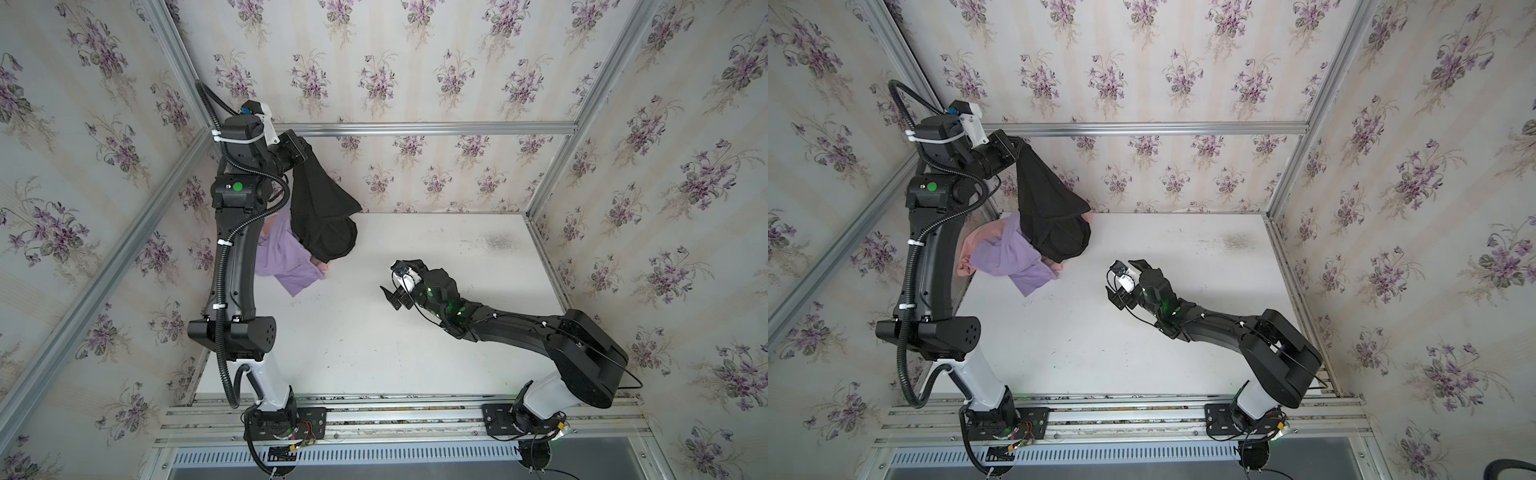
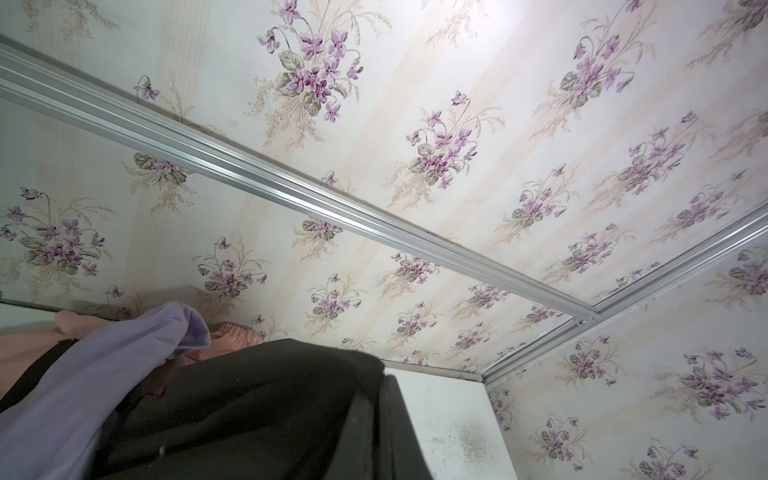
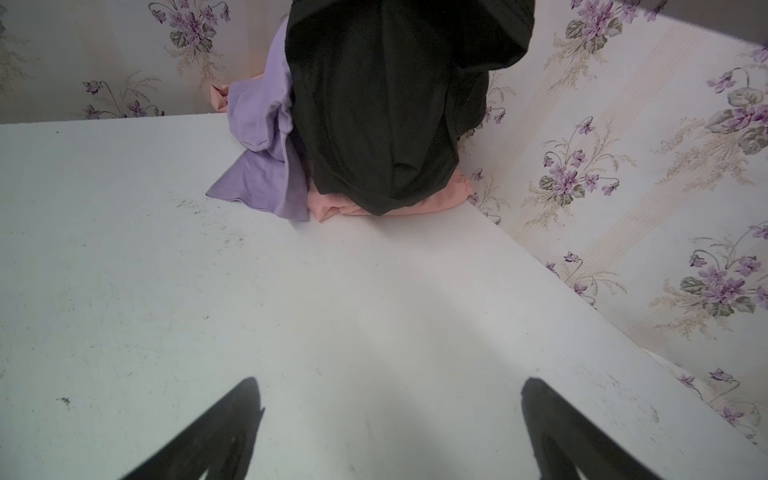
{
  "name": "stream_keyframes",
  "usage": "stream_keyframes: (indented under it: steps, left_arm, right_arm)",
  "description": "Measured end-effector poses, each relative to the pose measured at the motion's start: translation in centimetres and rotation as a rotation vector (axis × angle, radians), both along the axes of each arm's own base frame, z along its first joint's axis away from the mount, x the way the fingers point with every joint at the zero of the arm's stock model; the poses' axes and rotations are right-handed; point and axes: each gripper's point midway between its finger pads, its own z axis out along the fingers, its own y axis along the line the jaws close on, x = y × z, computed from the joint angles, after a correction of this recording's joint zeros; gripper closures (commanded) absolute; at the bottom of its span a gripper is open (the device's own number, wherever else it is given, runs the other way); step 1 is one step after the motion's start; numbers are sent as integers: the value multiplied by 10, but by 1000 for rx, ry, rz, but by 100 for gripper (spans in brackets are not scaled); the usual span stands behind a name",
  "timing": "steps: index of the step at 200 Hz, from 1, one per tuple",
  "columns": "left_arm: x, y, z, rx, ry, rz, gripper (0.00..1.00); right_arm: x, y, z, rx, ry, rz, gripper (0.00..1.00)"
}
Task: Pick out a specific cloth from the pile
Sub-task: 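Lift the black cloth up out of the pile with the left gripper, then swing the black cloth inward while the right gripper reaches up to grasp it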
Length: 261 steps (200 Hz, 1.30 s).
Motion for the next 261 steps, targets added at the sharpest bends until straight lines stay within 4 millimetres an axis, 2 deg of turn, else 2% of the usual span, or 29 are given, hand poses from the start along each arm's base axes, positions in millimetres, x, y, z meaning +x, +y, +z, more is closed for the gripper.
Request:
stream_keyframes:
  steps: [104, 184, 228, 261]
  left_arm:
    - [-3, -19, 37, -252, -78, -88, 98]
    - [-17, -36, 69, -354, -152, -162, 98]
    - [-22, -48, 79, -402, -162, -205, 98]
    - [-39, -60, 95, -420, -192, -242, 98]
  right_arm:
    - [-7, -8, 34, 54, -56, -4, 0]
    - [-17, -15, 60, 105, -95, 6, 0]
    - [-30, -21, 90, 160, -139, 36, 0]
    - [-40, -25, 119, 199, -174, 59, 0]
